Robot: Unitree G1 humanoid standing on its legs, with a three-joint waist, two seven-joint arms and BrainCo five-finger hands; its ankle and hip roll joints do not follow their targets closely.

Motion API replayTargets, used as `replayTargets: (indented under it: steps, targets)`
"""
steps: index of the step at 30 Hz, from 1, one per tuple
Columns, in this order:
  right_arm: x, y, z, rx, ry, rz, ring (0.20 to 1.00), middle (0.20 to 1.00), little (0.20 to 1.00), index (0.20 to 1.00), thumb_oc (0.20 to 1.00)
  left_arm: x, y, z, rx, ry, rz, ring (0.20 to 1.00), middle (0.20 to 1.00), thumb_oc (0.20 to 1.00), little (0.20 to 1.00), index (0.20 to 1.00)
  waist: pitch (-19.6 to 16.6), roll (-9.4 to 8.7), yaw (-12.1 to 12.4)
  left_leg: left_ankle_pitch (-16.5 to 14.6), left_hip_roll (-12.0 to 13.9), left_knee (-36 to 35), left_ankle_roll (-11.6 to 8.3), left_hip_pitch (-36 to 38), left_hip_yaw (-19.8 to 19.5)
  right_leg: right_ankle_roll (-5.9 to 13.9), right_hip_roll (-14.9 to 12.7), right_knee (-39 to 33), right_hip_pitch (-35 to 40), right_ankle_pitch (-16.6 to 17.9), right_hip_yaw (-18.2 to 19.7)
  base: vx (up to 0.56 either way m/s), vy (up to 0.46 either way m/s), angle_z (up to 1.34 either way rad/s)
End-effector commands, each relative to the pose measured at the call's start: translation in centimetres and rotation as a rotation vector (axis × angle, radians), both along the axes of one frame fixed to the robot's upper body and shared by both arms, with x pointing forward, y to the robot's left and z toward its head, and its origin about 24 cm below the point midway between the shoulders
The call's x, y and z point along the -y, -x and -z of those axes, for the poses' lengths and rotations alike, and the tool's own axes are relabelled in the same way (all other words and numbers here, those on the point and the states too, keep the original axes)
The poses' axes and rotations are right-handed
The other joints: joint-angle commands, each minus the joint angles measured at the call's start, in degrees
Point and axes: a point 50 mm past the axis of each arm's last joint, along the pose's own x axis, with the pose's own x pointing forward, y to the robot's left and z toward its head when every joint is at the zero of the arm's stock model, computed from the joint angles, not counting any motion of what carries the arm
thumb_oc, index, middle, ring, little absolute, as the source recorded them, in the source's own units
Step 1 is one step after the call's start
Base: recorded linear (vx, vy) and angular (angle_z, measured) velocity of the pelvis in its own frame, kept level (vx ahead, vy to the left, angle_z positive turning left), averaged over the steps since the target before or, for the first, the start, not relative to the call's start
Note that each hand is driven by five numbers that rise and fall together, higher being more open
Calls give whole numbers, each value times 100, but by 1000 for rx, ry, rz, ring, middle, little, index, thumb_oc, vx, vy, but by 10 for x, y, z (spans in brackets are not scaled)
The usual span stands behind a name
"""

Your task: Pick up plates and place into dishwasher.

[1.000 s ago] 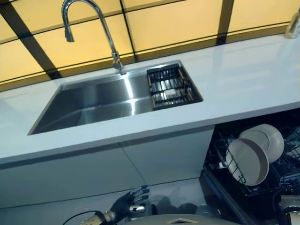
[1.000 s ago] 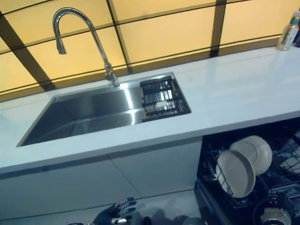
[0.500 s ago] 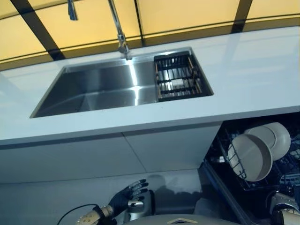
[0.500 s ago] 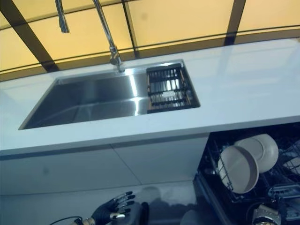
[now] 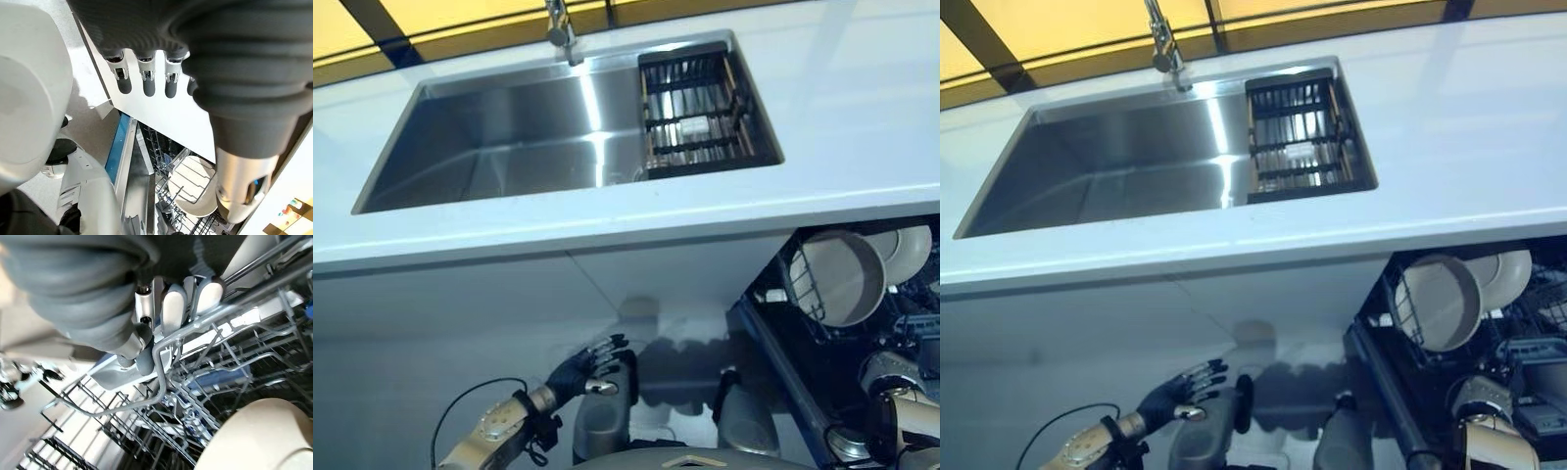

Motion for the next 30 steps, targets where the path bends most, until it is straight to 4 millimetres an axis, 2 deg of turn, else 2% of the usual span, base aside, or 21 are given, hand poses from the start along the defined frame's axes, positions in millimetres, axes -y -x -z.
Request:
replayTargets:
  steps: [1, 9, 18, 30]
  targets:
    - [-4, -75, -85, 384, 130, -144, 200, 200, 200, 200, 200, 3, -15, -27, 135, 64, 7, 1000, 1000, 1000, 1000, 1000, -56, 12, 343, 494, 445, -134, -315, -563, -176, 338, -127, -311, 28, 361, 78, -125, -2, 6]
    - [-5, -97, -119, 493, 89, -99, 200, 200, 200, 200, 200, 6, -31, -42, 216, 85, 0, 1000, 1000, 1000, 1000, 1000, 184, 96, 372, 583, 448, -276, -275, -759, -143, 290, -142, -278, -246, 364, -15, -133, 16, 6]
    - [-25, -126, -157, 603, 129, -212, 200, 200, 200, 200, 200, 13, -44, -59, 301, 106, 4, 1000, 1000, 1000, 1000, 1000, 320, 160, 419, 666, 386, -458, -208, -915, -120, 237, -154, -223, -561, 350, -60, -95, 17, 4]
    - [-20, -127, -168, 626, 158, -195, 200, 200, 200, 200, 200, 12, -51, -68, 353, 125, 4, 1000, 1000, 1000, 1000, 1000, 320, 127, 446, 664, 263, -643, -121, -965, -33, 195, -178, -207, -821, 339, -115, -53, 17, 0]
